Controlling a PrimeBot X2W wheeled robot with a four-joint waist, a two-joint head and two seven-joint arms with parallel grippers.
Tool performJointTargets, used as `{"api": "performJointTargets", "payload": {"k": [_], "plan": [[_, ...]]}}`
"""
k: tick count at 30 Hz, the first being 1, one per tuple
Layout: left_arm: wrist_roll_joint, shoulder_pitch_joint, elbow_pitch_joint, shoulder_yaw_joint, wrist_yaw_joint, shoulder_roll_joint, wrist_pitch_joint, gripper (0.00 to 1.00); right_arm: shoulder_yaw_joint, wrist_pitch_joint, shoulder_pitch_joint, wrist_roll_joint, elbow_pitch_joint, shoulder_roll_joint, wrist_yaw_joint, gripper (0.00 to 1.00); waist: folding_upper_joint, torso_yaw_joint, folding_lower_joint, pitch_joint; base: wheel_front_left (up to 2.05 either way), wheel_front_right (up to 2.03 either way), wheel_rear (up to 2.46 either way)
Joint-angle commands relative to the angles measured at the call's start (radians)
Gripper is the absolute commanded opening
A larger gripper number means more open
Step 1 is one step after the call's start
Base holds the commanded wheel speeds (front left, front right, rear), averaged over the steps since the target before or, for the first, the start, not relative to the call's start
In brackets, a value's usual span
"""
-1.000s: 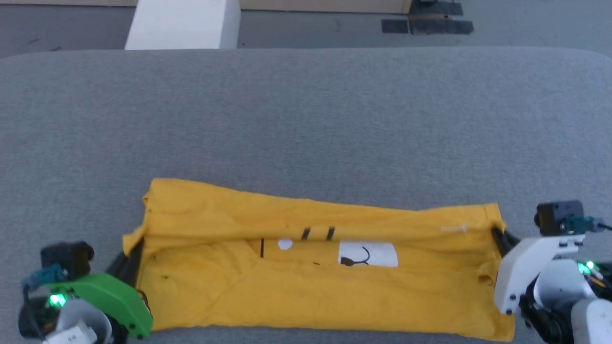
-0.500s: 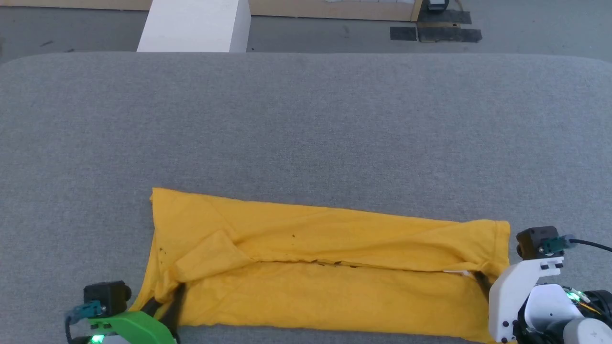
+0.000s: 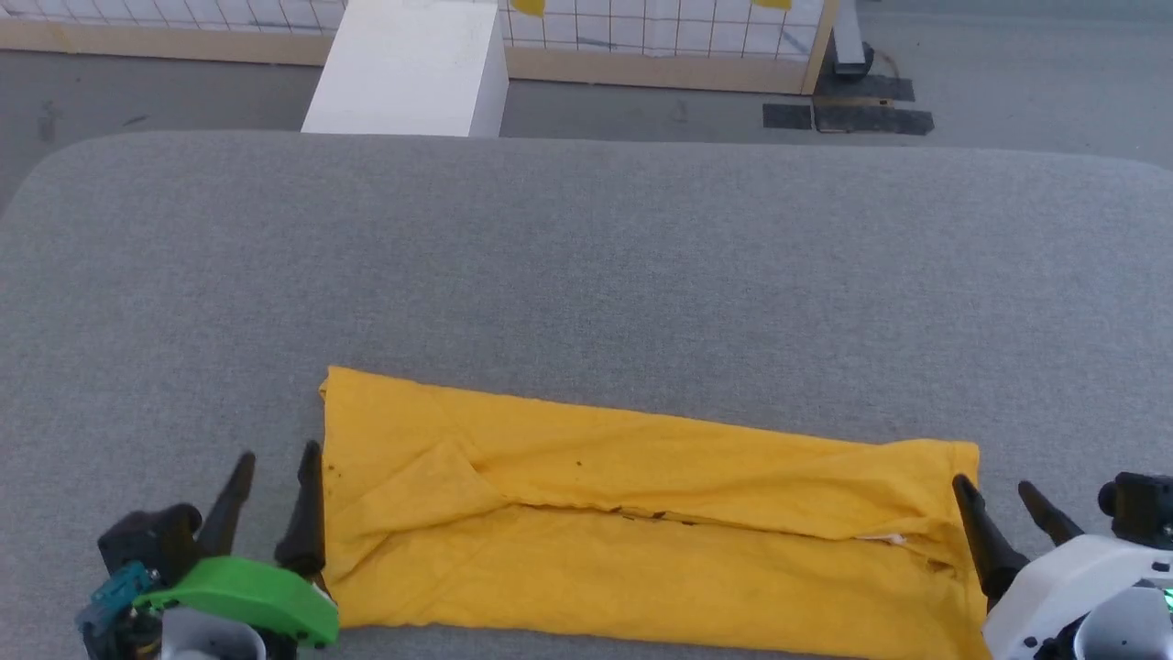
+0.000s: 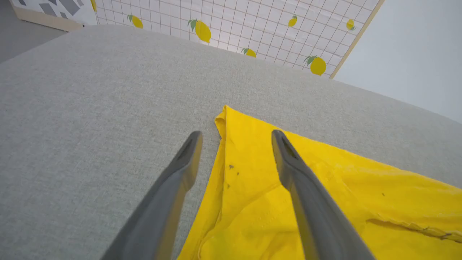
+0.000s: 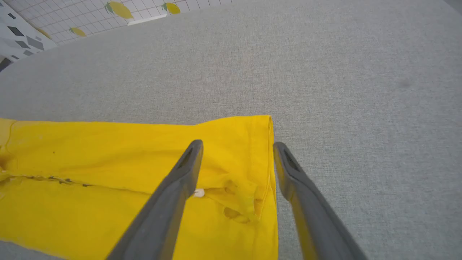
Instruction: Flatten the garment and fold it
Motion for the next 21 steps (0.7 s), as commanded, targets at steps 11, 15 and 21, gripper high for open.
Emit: {"api": "performJointTargets", "payload": {"k": [11,15,21], "plan": [[0.289,-0.136,-0.063,0.107,-0.047,-0.086,-0.028,1.0,-0.014,-0.195,-0.045,0.074,0.191,0.002,-0.002,1.0,0.0,-0.006,0.0001,-0.008,0.0,0.0,0.0],[0.35,-0.148,-0.048,0.132,-0.076,-0.124,-0.028,1.0,-0.01,-0.126,-0.091,0.067,0.314,0.002,-0.002,1.0,0.0,-0.014,0.0001,-0.004,0.0,0.0,0.0],[0.392,-0.162,-0.008,0.151,-0.125,-0.166,-0.028,1.0,0.031,0.021,-0.137,0.044,0.415,0.003,-0.002,1.0,0.0,-0.015,0.0001,-0.001,0.0,0.0,0.0]]}}
